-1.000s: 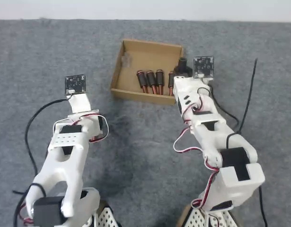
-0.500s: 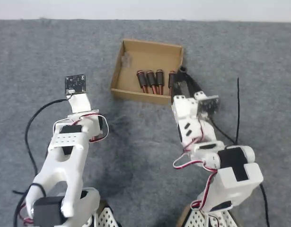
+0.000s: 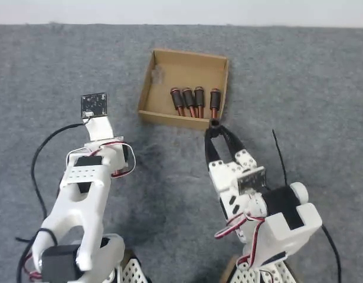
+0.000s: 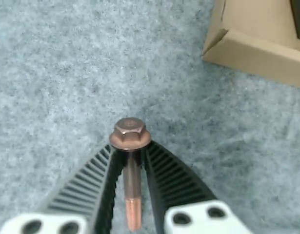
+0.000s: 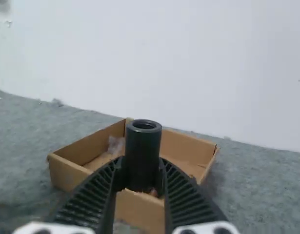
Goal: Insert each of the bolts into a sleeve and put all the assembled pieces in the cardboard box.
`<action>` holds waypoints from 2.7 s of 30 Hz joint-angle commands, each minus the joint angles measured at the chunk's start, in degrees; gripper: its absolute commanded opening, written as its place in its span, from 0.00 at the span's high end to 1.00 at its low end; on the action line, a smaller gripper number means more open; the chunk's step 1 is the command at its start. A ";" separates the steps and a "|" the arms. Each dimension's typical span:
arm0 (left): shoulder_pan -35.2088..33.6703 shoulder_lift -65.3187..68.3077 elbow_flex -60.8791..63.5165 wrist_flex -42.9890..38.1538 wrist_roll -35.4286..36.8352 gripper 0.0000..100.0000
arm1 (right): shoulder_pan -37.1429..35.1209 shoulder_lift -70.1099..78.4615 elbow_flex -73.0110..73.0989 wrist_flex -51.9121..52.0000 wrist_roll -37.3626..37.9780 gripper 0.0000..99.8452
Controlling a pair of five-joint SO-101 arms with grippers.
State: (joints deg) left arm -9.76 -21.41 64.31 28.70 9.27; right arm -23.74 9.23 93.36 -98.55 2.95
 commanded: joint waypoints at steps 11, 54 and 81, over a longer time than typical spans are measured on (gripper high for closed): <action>3.78 -3.52 -0.92 -1.49 -0.26 0.99 | 1.45 -1.01 1.93 -1.80 0.88 0.99; 29.01 -32.44 -14.73 -17.58 -0.18 0.99 | -2.51 -0.57 1.58 4.70 0.79 0.99; 26.73 -33.49 0.75 -24.70 13.45 0.99 | -8.22 -0.57 1.58 5.14 0.79 0.99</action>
State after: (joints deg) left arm 17.14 -52.35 65.80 6.20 22.64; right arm -31.65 9.23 93.71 -93.54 3.12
